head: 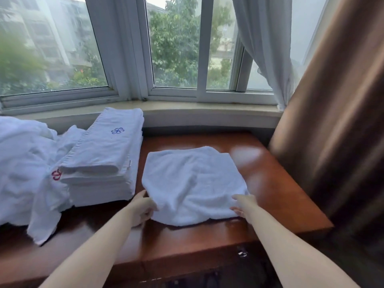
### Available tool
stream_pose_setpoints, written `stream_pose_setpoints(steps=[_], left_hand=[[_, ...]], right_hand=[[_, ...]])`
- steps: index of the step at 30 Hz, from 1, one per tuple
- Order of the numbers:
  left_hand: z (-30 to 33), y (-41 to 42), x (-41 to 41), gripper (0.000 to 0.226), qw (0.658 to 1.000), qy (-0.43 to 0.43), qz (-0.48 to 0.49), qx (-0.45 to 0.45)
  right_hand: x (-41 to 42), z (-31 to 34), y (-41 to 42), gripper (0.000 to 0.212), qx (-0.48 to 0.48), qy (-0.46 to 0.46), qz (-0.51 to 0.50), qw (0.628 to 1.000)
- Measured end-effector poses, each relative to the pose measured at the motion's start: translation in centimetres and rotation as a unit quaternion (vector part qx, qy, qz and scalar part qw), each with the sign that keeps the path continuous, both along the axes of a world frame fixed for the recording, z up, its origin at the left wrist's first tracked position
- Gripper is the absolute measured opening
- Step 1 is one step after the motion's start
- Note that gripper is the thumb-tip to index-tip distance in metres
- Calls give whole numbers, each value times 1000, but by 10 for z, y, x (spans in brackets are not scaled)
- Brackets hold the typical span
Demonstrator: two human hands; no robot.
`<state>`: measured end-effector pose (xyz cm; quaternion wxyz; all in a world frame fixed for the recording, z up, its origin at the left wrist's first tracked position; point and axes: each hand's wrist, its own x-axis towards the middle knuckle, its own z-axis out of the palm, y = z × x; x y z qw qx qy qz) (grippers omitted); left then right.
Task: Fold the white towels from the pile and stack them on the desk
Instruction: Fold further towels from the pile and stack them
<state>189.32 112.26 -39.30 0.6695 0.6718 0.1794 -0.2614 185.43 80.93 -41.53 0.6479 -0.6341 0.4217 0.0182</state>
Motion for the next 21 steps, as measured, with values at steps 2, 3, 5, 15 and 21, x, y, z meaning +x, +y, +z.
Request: stream_pose_setpoints(steps=[2,3,5,15,21], left_hand=[[6,0,5,30,999,44,-19,-12],[9,-2,6,22,997,73,-29,-20],[15,-5,7,20,992,94,-31,-79],[13,26,-12,23,970,25,55,-237],[-1,30,-26,18,989,20,93,-112]], right_hand=[[5,7,0,45,48,-34,-21,998],[7,10,-1,38,69,-58,-28,996],[13,19,-2,21,114,-124,-53,984],[-38,2,-35,8,23,-139,-277,950],[-65,-19,-29,31,-110,-4,-274,955]])
